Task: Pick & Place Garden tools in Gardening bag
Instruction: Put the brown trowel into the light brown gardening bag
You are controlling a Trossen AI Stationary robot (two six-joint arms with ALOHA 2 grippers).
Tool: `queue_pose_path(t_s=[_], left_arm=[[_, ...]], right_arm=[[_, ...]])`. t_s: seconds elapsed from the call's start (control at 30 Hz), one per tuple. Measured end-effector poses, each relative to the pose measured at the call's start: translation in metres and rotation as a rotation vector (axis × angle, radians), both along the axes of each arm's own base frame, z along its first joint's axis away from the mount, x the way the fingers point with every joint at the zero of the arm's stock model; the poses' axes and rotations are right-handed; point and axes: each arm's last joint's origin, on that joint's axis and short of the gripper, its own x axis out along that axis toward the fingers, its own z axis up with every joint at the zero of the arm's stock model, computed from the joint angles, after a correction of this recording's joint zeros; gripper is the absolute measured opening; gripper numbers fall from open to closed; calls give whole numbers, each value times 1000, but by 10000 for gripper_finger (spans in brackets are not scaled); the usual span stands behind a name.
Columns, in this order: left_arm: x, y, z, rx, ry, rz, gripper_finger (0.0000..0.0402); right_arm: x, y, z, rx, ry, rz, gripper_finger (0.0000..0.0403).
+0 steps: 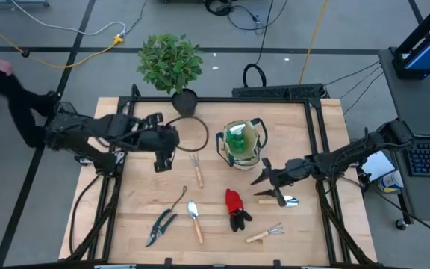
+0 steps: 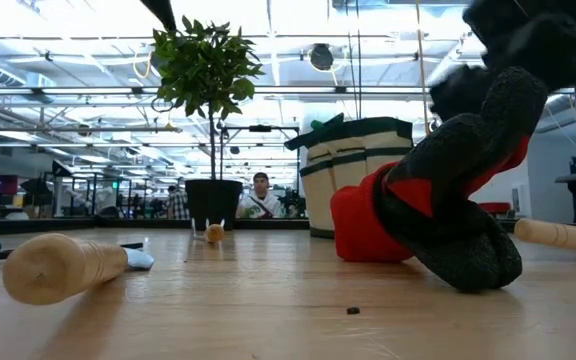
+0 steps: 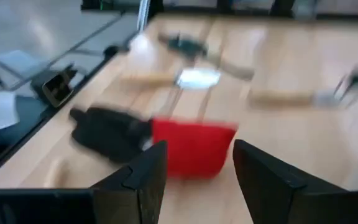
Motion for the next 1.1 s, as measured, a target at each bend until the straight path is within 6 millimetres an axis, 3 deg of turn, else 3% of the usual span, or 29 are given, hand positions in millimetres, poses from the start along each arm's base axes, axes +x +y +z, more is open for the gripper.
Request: queue_pose_path(t_s=[0.2,0.43,0.63,0.9,1.1], left_arm=[[-22,-4,-31,-65,-156,22,195],[-30,-4,-55,-121,-204,55,195],[-27,-5,-56,-123,-233,51,195],[-27,-5,-56,-123,-234,50,195],[-27,-5,-56,-125,-234,54,195]], right_arm=[[-14,11,-18,65,254,-4,178],[-33,19,-35,67,507,-29,178],[-37,24,-42,128,397,14,178],[-55,14,-68,124,397,-37,178],[-57,13,-70,116,339,-21,178]])
